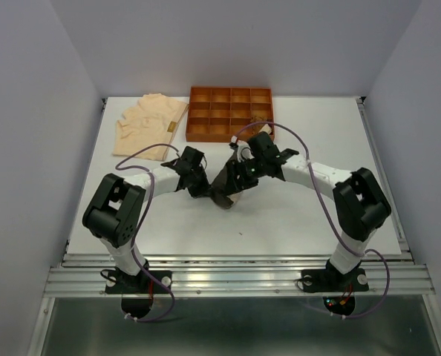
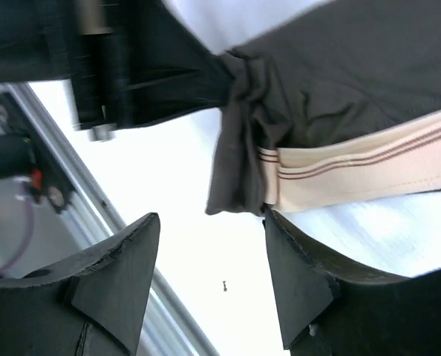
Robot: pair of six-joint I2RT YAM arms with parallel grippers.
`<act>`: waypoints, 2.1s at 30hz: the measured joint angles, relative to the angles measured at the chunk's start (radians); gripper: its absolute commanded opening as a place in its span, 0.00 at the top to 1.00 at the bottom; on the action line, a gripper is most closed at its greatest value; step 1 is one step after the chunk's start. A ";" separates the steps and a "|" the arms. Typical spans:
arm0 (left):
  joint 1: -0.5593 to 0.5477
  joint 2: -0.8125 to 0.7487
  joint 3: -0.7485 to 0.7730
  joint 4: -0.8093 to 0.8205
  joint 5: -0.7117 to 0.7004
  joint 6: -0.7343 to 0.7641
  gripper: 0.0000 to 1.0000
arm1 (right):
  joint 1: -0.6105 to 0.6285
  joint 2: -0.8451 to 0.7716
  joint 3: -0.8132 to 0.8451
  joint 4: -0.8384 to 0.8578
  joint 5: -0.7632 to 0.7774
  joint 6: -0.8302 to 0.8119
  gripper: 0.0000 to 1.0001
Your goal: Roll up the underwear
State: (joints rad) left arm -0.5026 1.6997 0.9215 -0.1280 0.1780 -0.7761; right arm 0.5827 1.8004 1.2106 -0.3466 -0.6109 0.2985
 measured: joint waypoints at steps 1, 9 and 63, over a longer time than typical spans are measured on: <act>-0.002 -0.004 0.003 -0.018 -0.007 0.000 1.00 | 0.029 -0.029 -0.001 -0.003 0.041 -0.036 0.36; -0.020 -0.020 0.032 -0.159 -0.042 -0.003 1.00 | 0.277 -0.136 -0.056 0.060 0.326 -0.263 0.36; -0.012 -0.056 0.042 -0.423 0.048 0.030 0.74 | 0.655 0.040 -0.129 0.218 0.914 -0.661 0.99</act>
State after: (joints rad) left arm -0.5148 1.6440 0.9634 -0.5510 0.2256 -0.7460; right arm 1.2373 1.8400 1.0817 -0.1287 0.3031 -0.3630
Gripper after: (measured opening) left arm 0.195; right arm 0.074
